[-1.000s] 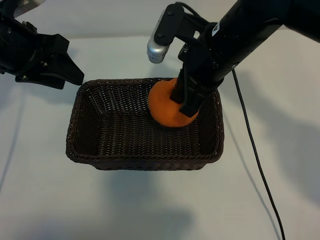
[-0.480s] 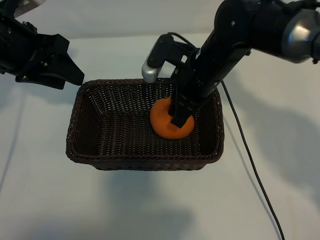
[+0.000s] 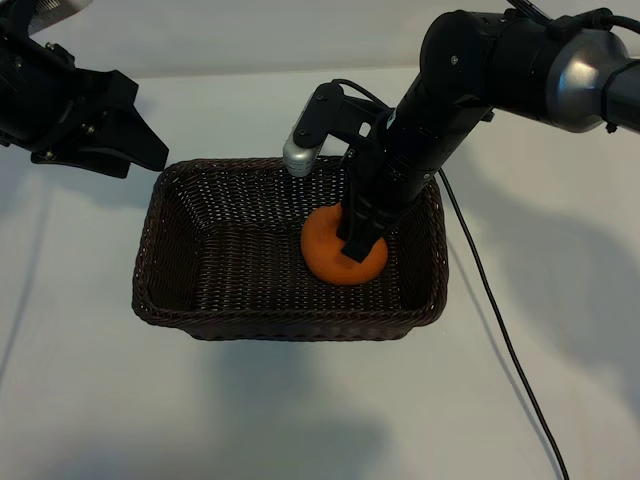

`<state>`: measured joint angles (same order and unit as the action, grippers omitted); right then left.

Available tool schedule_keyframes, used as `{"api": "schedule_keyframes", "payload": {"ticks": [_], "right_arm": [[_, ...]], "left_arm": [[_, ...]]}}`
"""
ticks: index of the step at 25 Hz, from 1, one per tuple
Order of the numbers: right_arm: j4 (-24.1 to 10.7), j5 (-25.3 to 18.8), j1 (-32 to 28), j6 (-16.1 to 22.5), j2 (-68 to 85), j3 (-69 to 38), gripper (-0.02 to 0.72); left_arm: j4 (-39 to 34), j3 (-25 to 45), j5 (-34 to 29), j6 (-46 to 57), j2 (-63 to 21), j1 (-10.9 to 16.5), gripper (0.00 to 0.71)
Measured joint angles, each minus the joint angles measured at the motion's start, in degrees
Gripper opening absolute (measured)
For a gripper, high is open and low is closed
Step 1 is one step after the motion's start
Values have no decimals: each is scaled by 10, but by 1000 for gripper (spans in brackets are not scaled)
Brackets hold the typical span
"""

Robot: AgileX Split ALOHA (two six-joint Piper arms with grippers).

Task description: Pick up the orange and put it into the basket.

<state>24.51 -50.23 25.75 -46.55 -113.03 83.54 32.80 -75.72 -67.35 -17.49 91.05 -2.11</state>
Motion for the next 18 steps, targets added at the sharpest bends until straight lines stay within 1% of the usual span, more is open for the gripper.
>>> {"api": "schedule_keyframes", "payload": {"ticks": [2, 7, 9, 12, 14, 18], "right_arm": [[0, 0, 0, 0, 0, 0, 171], [2, 0, 0, 5, 0, 0, 424], [2, -1, 0, 7, 0, 0, 484], [2, -7, 0, 12, 0, 4, 513], [2, -17, 0, 21, 1, 13, 513], [3, -42, 0, 25, 12, 28, 511]], "left_arm": [[0, 0, 0, -1, 0, 0, 502], [0, 0, 0, -2, 0, 0, 502], [0, 0, 0, -2, 0, 0, 502], [0, 0, 0, -2, 0, 0, 502], [0, 0, 0, -2, 0, 0, 502], [0, 0, 0, -2, 0, 0, 502]]}}
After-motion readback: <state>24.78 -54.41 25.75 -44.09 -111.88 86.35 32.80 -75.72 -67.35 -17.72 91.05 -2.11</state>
